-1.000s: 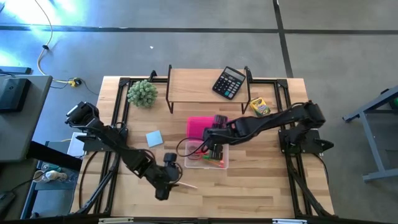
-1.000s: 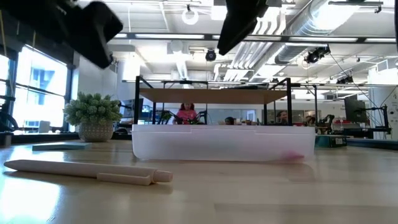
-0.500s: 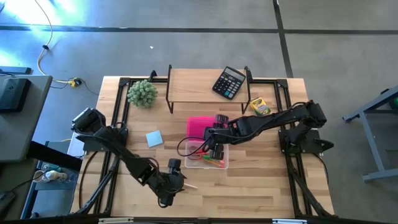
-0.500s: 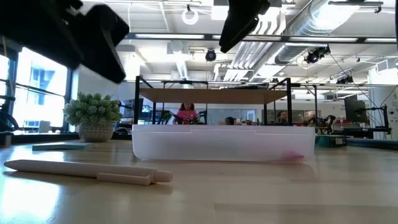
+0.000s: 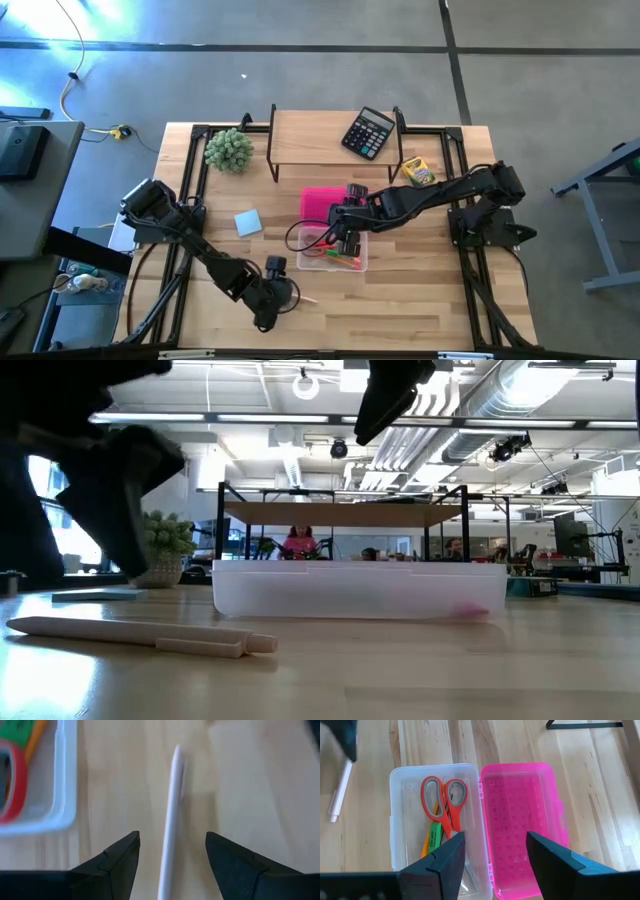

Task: Pack school essentials
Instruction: Put the white pen into the transparent bin

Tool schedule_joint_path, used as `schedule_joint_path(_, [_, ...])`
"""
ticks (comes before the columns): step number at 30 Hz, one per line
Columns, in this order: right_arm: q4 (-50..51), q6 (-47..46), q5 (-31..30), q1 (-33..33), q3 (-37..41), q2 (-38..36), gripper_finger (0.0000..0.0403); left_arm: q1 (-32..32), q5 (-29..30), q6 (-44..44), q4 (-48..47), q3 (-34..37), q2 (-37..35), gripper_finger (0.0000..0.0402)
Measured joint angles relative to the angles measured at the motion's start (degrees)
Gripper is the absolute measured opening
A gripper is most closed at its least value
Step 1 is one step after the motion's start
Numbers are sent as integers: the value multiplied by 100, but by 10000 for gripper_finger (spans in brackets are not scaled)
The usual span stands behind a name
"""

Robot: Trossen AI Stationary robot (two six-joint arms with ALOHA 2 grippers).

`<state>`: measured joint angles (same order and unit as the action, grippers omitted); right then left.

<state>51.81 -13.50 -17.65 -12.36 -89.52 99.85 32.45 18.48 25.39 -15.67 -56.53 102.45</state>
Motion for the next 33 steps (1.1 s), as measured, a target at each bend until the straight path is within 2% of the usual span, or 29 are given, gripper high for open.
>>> schedule_joint_path(7, [-3,0,0,0,0,0,200,2,-113,338,-930,0,-1,216])
schedule_joint_path(12, [-4,0,0,0,0,0,200,-22,-245,302,-1119,0,-1,216])
schedule_joint_path(24, [0,2,0,0,0,0,200,-316,-131,119,-1404,0,-4,216])
schedule_joint_path(33, [31,2,0,-1,0,0,200,-643,208,-55,-1665,0,-4,216])
